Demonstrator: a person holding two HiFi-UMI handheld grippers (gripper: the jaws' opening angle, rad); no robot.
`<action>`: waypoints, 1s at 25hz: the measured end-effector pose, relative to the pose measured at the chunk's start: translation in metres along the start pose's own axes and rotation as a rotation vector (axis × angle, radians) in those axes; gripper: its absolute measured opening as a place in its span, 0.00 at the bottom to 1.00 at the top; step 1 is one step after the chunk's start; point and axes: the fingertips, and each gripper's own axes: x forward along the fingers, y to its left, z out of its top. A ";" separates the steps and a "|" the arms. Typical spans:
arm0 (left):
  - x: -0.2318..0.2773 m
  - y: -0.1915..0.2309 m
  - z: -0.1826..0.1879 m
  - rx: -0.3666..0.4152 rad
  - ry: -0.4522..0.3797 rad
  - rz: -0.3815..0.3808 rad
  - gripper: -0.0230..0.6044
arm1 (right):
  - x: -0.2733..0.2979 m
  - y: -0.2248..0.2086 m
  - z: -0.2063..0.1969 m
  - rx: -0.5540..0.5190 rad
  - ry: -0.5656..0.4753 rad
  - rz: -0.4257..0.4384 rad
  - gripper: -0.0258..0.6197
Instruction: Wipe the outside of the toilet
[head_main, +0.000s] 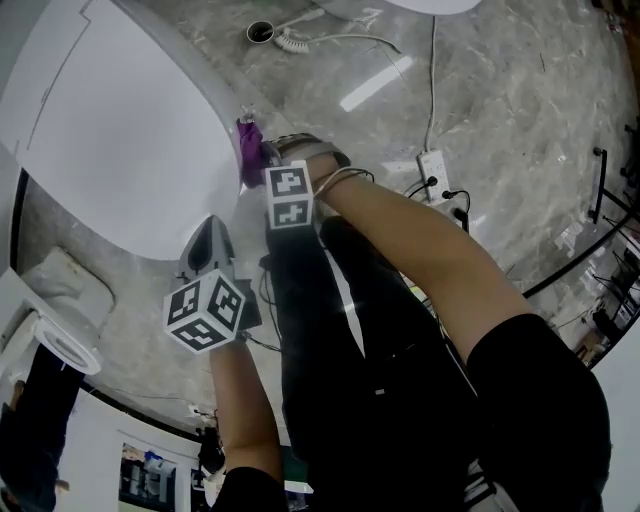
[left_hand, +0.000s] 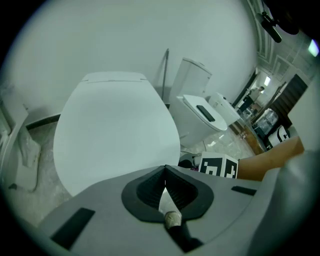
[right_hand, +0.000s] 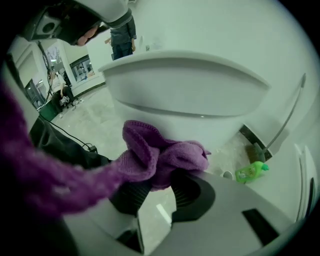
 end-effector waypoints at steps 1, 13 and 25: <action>-0.004 0.001 -0.011 -0.023 0.002 0.007 0.05 | 0.001 0.007 0.002 -0.008 0.002 -0.002 0.21; -0.062 0.048 -0.102 -0.255 -0.040 0.101 0.05 | 0.012 0.071 0.031 -0.008 0.034 0.083 0.21; -0.124 0.106 -0.167 -0.376 -0.099 0.087 0.05 | 0.038 0.135 0.089 0.129 0.076 0.093 0.21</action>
